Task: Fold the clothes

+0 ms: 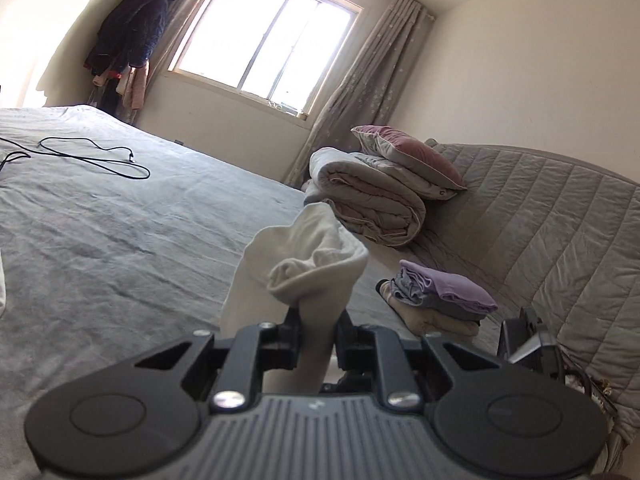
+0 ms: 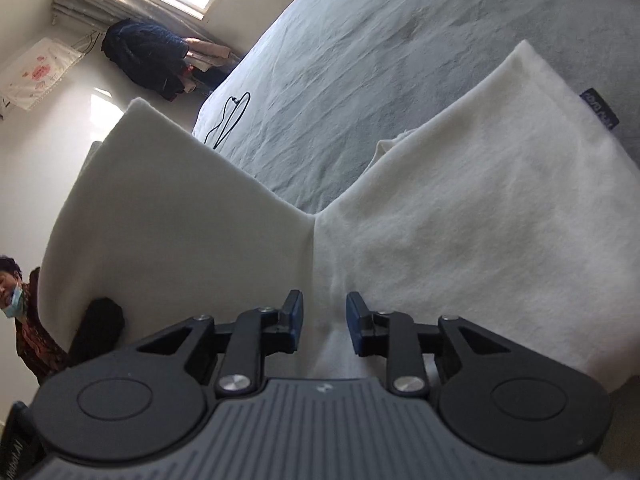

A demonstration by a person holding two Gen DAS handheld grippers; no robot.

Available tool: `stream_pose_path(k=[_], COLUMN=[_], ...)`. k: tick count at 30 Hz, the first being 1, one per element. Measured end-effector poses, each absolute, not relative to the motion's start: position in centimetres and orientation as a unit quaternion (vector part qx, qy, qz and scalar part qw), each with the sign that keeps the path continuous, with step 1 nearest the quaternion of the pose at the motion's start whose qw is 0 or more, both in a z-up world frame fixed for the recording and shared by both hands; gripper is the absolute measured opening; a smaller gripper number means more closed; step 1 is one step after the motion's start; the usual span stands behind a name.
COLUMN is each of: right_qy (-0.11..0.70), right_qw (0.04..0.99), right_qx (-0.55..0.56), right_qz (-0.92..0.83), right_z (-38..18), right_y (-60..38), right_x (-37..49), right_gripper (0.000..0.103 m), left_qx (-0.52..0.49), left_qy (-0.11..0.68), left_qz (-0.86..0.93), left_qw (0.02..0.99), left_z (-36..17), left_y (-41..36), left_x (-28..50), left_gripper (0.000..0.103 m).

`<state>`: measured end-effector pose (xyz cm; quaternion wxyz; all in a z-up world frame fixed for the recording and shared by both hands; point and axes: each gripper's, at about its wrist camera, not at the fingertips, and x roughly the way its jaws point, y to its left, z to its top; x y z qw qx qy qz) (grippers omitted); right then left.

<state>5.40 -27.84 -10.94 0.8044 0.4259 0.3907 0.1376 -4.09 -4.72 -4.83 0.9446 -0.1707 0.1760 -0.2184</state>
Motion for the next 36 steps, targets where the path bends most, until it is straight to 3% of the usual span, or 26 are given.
stream_pose_path(k=[2, 12, 17, 20, 27, 29, 31, 34, 36], right_qy=[0.378, 0.312, 0.317, 0.322, 0.333, 0.336, 0.347, 0.351, 0.345], right_qw=[0.795, 0.742, 0.755, 0.765, 0.788, 0.794, 0.815, 0.839, 0.844], right_qx=[0.457, 0.59, 0.571, 0.555, 0.516, 0.505, 0.463, 0.414, 0.409], right_qz=[0.127, 0.07, 0.06, 0.054, 0.041, 0.037, 0.029, 0.024, 0.03], right_z=[-10.9, -11.6, -11.2, -10.9, -10.1, -9.9, -9.4, -8.9, -8.5], right_y=[-29.5, -36.8, -36.7, -36.5, -35.8, -35.6, -34.7, -33.7, -33.6], right_x=[4.6, -0.1, -0.6, -0.8, -1.1, -1.2, -1.0, -0.9, -0.8], right_gripper=[0.05, 0.057, 0.055, 0.06, 0.06, 0.057, 0.038, 0.026, 0.024], left_qx=[-0.161, -0.094, -0.062, -0.061, -0.076, -0.069, -0.057, -0.054, -0.063], left_qy=[0.186, 0.254, 0.289, 0.314, 0.31, 0.305, 0.295, 0.287, 0.283], left_qz=[-0.236, -0.31, -0.344, -0.363, -0.388, -0.392, -0.393, -0.383, -0.371], left_qw=[0.94, 0.911, 0.891, 0.875, 0.865, 0.865, 0.869, 0.877, 0.882], left_z=[-5.0, -7.5, -8.7, -9.4, -8.8, -8.4, -7.8, -7.1, -6.8], left_y=[-5.6, -10.4, -11.8, -12.0, -11.4, -10.9, -10.2, -9.1, -8.1], left_x=[-4.0, -4.1, -3.9, -3.5, -4.4, -4.8, -5.3, -5.3, -4.9], left_gripper=[0.017, 0.02, 0.032, 0.036, 0.046, 0.046, 0.045, 0.044, 0.044])
